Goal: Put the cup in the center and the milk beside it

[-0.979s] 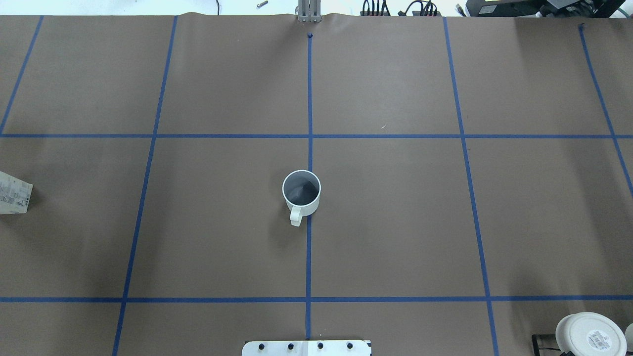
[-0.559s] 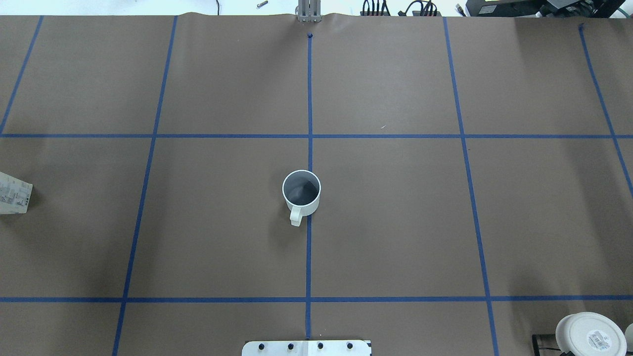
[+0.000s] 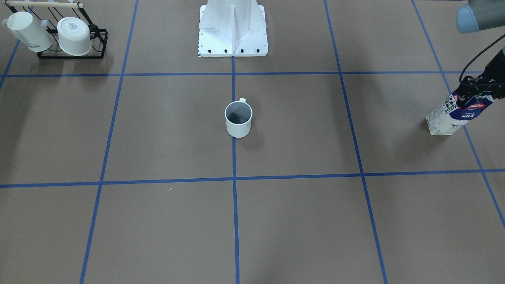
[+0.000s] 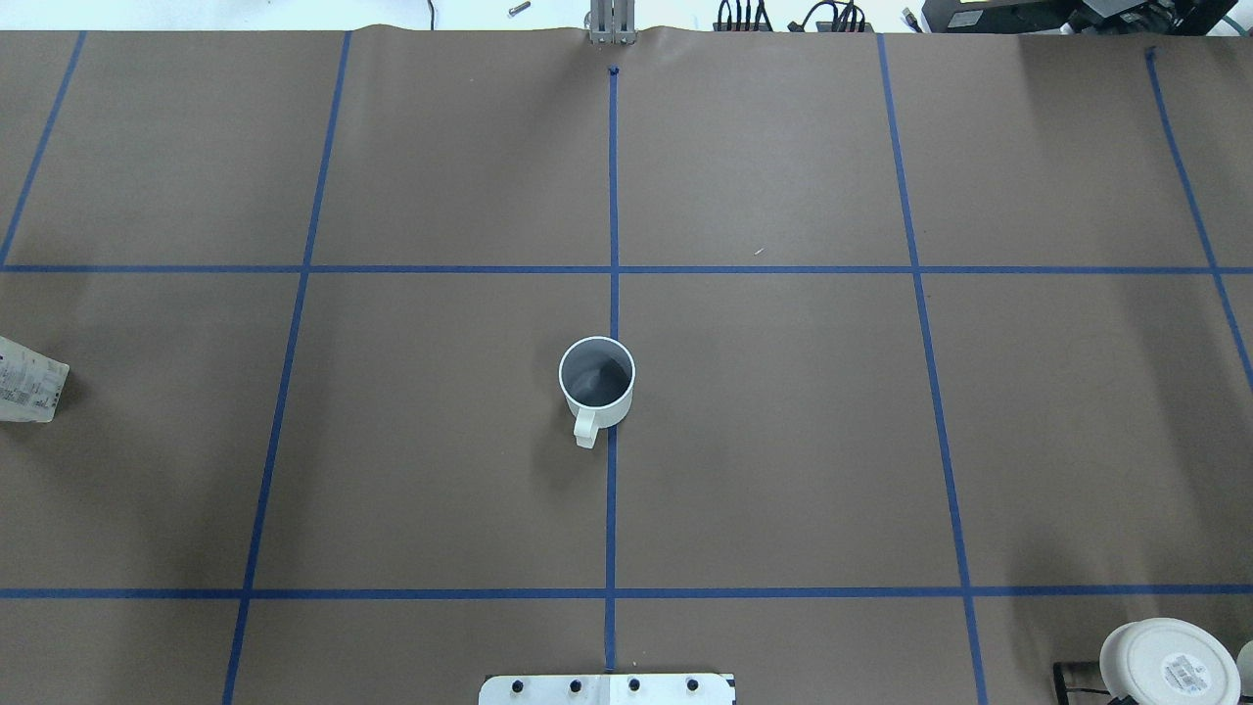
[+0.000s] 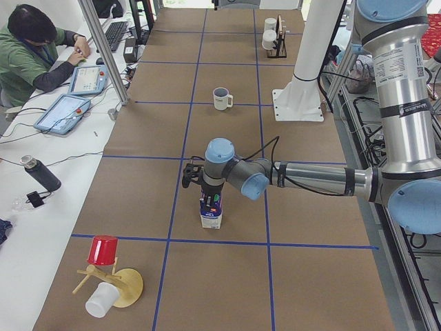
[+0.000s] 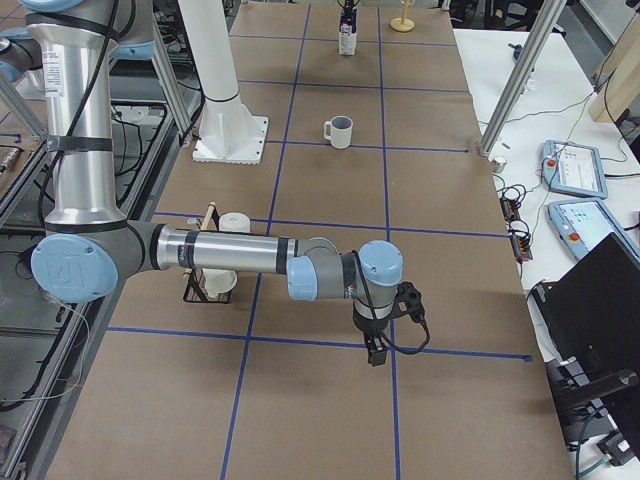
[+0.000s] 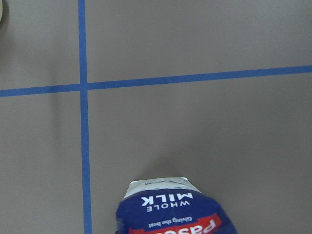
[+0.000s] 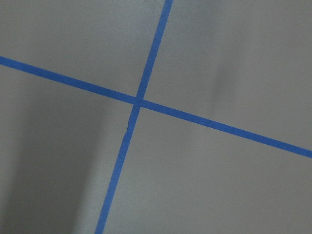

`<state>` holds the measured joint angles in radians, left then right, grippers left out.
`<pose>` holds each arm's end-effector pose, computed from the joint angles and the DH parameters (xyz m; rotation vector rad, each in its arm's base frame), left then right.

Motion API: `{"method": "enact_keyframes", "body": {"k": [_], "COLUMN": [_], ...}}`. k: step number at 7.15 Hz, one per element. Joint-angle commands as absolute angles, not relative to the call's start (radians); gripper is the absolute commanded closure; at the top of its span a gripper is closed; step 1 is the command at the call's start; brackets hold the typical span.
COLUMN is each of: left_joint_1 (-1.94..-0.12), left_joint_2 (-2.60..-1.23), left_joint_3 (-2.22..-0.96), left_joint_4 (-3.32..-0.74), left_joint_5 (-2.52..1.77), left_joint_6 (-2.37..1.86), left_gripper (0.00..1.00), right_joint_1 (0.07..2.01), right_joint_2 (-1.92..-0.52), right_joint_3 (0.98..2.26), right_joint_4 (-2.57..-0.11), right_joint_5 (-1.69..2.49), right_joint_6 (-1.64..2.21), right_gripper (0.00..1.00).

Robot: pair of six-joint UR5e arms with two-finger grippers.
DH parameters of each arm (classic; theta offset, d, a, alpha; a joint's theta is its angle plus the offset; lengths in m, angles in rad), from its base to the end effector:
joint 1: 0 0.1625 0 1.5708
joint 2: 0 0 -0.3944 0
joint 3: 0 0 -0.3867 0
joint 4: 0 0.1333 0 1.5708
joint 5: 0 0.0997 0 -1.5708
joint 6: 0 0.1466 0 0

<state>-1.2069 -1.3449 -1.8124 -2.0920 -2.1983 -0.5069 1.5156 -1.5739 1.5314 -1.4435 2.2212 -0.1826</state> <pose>0.1141 -0.4324 0.5918 0.2121 0.7730 0.0332 0.0172 -0.4961 0.6811 0.1233 -0.6453 -0.2568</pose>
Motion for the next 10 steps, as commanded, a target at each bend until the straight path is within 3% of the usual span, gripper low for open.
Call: {"method": "enact_keyframes", "body": {"k": [1,4,7,10], "left_joint_1": [-1.210,-1.218,-1.210,-1.016], "left_joint_2": [-1.354,-1.423,-1.638,-1.854], "left_joint_3": [-1.818,-1.914,-1.979,-1.980], "left_joint_4": [-2.091,-1.931,-1.671,-1.607], "left_joint_5": [-2.207,-2.212,-2.207,-2.197], "left_joint_6": [-0.499,-0.500,-0.544,-0.861], "left_gripper": [0.78,0.81,0.82,0.84], "right_joint_1": [1.516,1.516,1.516,1.516], "right_joint_2": [-1.574,-1.577,-1.577,-1.578], "right_joint_3": [1.531,1.523,1.516,1.502], "right_joint_4": [-1.443,-1.443,-1.443,-1.443], "right_joint_5": [2.221,2.221,2.221,2.221], "right_joint_6": [-0.183,-0.184,-0.183,-0.184], "right_gripper": [0.00,0.00,0.00,0.00]}}
